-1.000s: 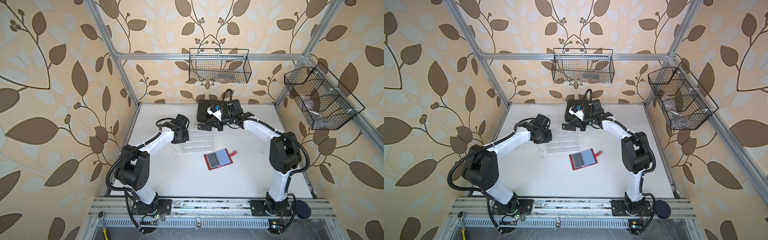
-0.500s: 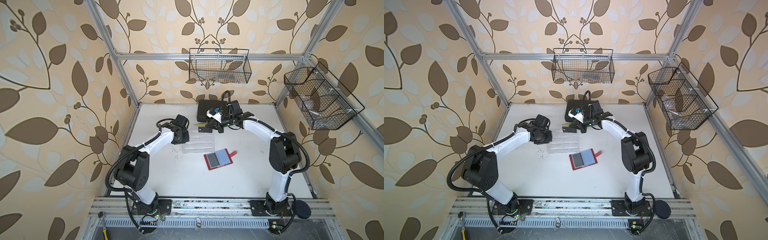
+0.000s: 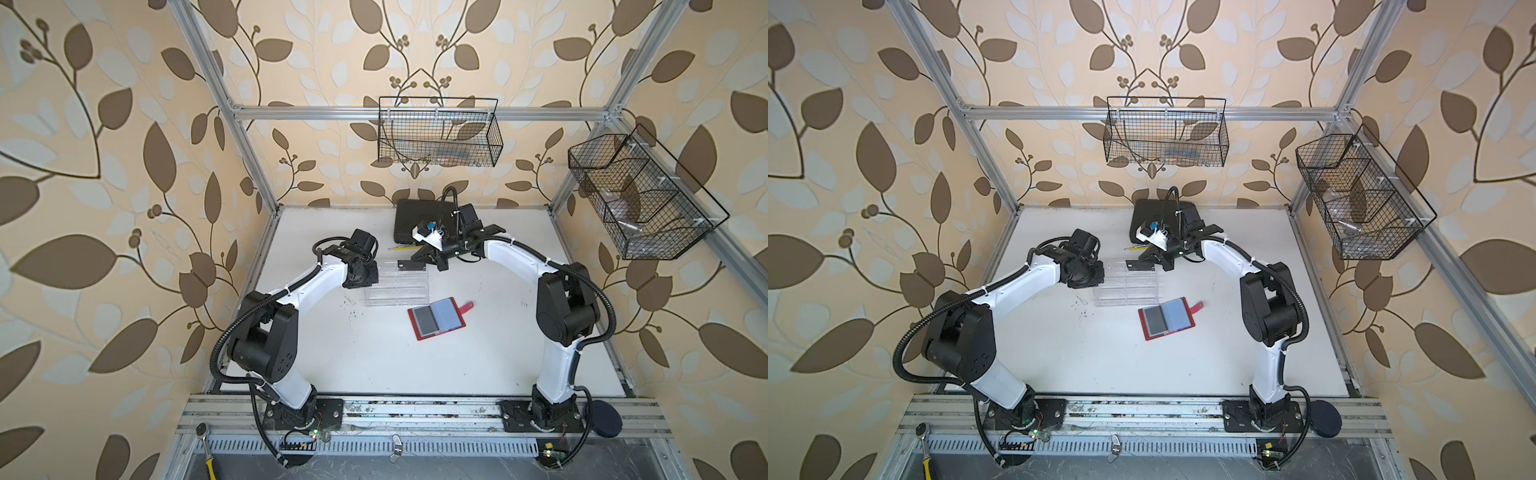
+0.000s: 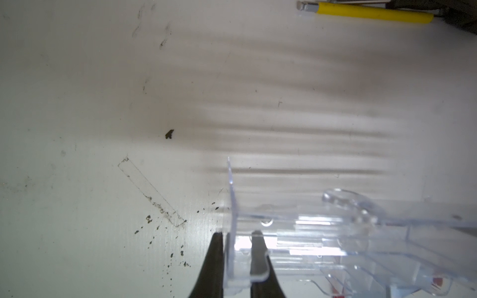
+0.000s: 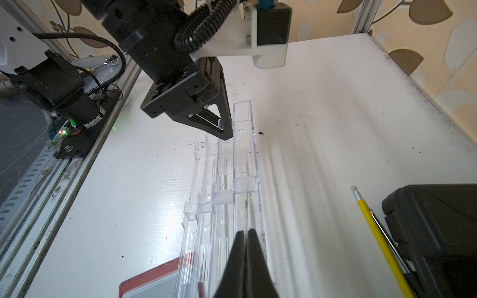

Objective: Take the credit cards out of the card holder
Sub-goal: Place the credit card in the storage box.

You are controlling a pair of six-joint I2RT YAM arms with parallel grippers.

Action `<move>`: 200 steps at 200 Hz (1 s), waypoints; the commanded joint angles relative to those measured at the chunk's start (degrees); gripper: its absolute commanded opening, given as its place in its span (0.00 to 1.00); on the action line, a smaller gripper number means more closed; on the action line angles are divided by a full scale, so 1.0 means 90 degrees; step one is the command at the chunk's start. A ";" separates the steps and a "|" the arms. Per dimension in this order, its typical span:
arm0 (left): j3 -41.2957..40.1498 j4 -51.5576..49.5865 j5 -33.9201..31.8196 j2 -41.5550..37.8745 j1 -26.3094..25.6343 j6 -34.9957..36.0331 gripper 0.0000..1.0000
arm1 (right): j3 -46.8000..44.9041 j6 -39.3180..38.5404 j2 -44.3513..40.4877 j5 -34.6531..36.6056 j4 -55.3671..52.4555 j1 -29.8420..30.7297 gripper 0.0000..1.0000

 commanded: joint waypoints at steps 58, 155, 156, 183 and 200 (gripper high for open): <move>-0.0149 0.0225 0.0127 -0.0448 -0.0073 -0.0074 0.02 | 0.0254 0.0571 0.0188 0.0092 0.0272 0.0044 0.32; -0.0185 -0.0007 -0.0553 -0.0455 -0.0080 -0.0815 0.01 | 0.0188 0.1988 -0.0501 0.0544 0.1698 -0.0162 0.57; -0.0171 -0.0023 -0.0574 -0.0455 -0.0080 -0.0838 0.01 | 0.0172 0.2022 -0.0516 0.0565 0.1732 -0.0167 0.57; 0.0044 -0.0372 -0.1289 -0.0364 -0.0088 -0.1657 0.01 | -0.0206 0.2993 -0.1009 0.1237 0.2658 -0.0282 0.59; 0.0262 -0.0594 -0.1816 -0.0210 -0.0226 -0.2110 0.00 | -0.0516 0.3523 -0.1402 0.1644 0.3095 -0.0317 0.60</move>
